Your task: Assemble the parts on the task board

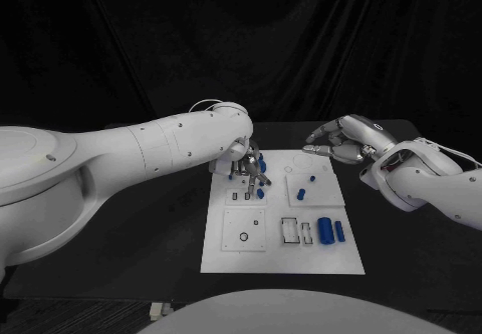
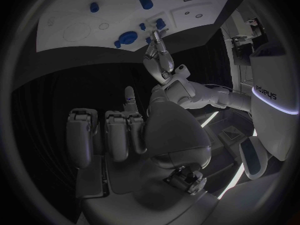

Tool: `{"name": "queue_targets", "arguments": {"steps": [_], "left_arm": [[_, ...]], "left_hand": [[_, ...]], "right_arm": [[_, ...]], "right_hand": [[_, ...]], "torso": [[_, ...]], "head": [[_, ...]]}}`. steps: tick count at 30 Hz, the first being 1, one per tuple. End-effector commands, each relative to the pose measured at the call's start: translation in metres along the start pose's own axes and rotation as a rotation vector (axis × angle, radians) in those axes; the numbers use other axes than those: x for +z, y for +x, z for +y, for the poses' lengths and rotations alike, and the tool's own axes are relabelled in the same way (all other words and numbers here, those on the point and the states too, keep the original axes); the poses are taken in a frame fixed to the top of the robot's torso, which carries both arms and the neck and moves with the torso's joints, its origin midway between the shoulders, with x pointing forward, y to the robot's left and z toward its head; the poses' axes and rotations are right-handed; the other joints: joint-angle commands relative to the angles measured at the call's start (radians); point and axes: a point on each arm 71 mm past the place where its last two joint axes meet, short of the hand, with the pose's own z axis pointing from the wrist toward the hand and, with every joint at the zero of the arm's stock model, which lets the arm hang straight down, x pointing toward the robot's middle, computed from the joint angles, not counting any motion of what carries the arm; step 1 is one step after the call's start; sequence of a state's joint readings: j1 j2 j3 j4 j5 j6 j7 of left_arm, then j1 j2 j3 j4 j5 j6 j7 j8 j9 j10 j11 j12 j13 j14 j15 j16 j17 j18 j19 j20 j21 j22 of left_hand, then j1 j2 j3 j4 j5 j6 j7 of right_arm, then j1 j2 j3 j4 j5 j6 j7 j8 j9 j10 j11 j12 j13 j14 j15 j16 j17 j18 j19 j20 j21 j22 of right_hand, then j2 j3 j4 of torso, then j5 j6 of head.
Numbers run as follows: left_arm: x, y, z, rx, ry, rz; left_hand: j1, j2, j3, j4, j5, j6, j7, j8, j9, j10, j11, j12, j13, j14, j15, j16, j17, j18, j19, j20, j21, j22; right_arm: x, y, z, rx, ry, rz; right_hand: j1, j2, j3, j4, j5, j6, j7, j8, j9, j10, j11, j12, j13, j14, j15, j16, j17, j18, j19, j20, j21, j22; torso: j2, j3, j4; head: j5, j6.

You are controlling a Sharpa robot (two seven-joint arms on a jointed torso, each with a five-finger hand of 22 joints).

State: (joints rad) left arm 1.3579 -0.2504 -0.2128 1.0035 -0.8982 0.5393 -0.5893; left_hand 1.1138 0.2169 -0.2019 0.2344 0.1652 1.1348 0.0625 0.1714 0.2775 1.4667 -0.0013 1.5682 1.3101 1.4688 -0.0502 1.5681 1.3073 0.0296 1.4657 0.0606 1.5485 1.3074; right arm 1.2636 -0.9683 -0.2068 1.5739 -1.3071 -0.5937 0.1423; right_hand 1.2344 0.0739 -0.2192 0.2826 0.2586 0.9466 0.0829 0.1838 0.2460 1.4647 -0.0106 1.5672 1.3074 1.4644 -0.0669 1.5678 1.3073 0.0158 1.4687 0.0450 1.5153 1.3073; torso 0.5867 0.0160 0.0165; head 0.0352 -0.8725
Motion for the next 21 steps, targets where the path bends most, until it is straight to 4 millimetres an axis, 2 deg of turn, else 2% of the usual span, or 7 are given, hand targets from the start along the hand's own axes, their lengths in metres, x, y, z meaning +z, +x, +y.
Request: {"name": "queue_targets", "arguments": {"steps": [1,11,21], "left_arm": [[0.0015,0.0025,-0.0027,0.003,0.018,0.020],[0.0051,0.0066,-0.0040,0.009,0.019,0.038],[0.0071,0.0091,-0.0056,0.012,0.022,0.047]], "left_hand": [[0.008,-0.002,0.007,0.000,-0.004,0.007,-0.001,0.000,0.001,0.104,-0.009,0.003,0.261,0.102,-0.008,0.003,0.263,-0.014,0.059,-0.004,-0.006,0.204],[0.012,-0.008,0.011,-0.005,-0.002,0.017,-0.004,0.001,0.004,0.104,-0.012,0.003,0.261,0.102,-0.010,0.003,0.263,-0.014,0.059,-0.006,-0.007,0.204],[0.011,-0.011,0.012,-0.006,-0.004,0.024,-0.006,0.002,0.006,0.104,-0.013,0.003,0.261,0.102,-0.011,0.003,0.263,-0.013,0.057,-0.007,-0.008,0.202]], "right_arm": [[-0.0005,0.0014,0.0002,-0.001,-0.007,0.009],[-0.0010,0.0014,-0.0009,-0.002,-0.004,0.012],[-0.0006,0.0019,-0.0011,-0.001,-0.001,0.017]], "right_hand": [[0.012,0.000,-0.005,0.001,0.003,0.000,0.003,-0.004,0.001,0.106,0.006,0.004,0.263,0.106,0.006,0.003,0.263,0.002,0.064,0.006,-0.005,0.241],[0.012,0.000,-0.005,0.001,0.003,0.000,0.003,-0.004,0.001,0.106,0.006,0.004,0.263,0.106,0.006,0.003,0.263,0.002,0.064,0.006,-0.005,0.241],[0.014,0.001,-0.006,0.001,0.004,0.000,0.003,-0.004,0.001,0.106,0.006,0.004,0.263,0.106,0.006,0.003,0.263,0.002,0.064,0.006,-0.006,0.241]], "torso": [[-0.001,0.0001,0.0002],[-0.001,0.0001,0.0005],[-0.001,-0.0001,-0.0003]], "head": [[-0.001,0.000],[-0.006,0.000],[-0.004,0.000]]}}
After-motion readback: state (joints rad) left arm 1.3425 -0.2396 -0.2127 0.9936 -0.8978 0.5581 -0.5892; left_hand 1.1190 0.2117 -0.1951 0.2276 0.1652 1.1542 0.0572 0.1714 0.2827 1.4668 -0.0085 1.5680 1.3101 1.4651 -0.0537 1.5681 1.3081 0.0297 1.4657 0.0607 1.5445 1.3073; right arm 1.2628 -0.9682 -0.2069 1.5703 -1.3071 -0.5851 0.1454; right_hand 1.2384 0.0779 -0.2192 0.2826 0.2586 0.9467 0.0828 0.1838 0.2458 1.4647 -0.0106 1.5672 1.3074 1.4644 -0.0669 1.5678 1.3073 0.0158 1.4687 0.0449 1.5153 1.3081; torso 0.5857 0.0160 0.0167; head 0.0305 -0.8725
